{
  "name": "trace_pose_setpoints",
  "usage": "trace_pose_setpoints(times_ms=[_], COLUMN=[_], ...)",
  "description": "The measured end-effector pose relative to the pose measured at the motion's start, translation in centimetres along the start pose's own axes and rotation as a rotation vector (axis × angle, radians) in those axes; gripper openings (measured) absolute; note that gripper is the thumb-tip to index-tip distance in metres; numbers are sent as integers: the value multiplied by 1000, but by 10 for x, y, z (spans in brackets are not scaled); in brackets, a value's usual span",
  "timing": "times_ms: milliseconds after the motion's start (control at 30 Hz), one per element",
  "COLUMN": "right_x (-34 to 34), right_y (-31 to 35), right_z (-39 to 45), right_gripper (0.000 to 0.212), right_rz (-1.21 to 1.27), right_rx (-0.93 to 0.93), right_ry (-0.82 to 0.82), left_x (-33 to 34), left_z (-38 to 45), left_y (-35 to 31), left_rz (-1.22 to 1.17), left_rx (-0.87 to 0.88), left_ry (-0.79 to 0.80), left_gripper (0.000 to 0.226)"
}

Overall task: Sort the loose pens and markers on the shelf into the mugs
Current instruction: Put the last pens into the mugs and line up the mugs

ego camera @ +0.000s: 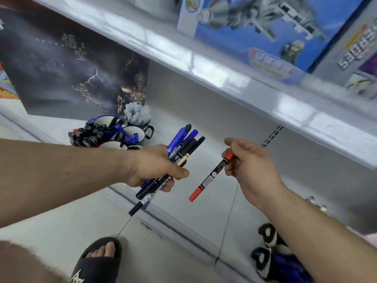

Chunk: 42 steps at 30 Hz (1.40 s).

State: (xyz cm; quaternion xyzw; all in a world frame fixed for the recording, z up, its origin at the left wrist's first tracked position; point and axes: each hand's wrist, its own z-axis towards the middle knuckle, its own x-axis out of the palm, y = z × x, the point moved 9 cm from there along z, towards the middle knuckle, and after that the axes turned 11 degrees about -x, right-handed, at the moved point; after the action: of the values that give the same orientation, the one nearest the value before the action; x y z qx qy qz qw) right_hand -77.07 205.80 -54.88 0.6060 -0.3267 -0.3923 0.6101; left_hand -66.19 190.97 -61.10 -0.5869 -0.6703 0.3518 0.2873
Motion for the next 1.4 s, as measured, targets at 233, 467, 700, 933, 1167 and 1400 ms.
trace_pose_setpoints(times_ms=[233, 467, 700, 933, 1167, 1400], right_x=[-69, -127, -133, -152, -246, -309], right_y=[28, 35, 15, 3, 40, 27], right_z=[-48, -88, -110, -116, -124, -163], right_gripper=[17, 3, 24, 12, 18, 9], right_rz=[-136, -309, -562, -477, -430, -549], right_rx=[-69, -114, -92, -35, -113, -56], right_ry=[-71, -94, -41, -99, -492, -651], left_x=[114, 193, 217, 236, 258, 264], left_z=[3, -11, -13, -9, 10, 42], left_y=[-17, -19, -2, 9, 23, 23], left_rz=[9, 41, 442, 475, 141, -210], left_rx=[39, 168, 222, 277, 189, 52], left_ry=[151, 81, -381, -365, -93, 16], left_gripper=[23, 26, 30, 24, 22, 20])
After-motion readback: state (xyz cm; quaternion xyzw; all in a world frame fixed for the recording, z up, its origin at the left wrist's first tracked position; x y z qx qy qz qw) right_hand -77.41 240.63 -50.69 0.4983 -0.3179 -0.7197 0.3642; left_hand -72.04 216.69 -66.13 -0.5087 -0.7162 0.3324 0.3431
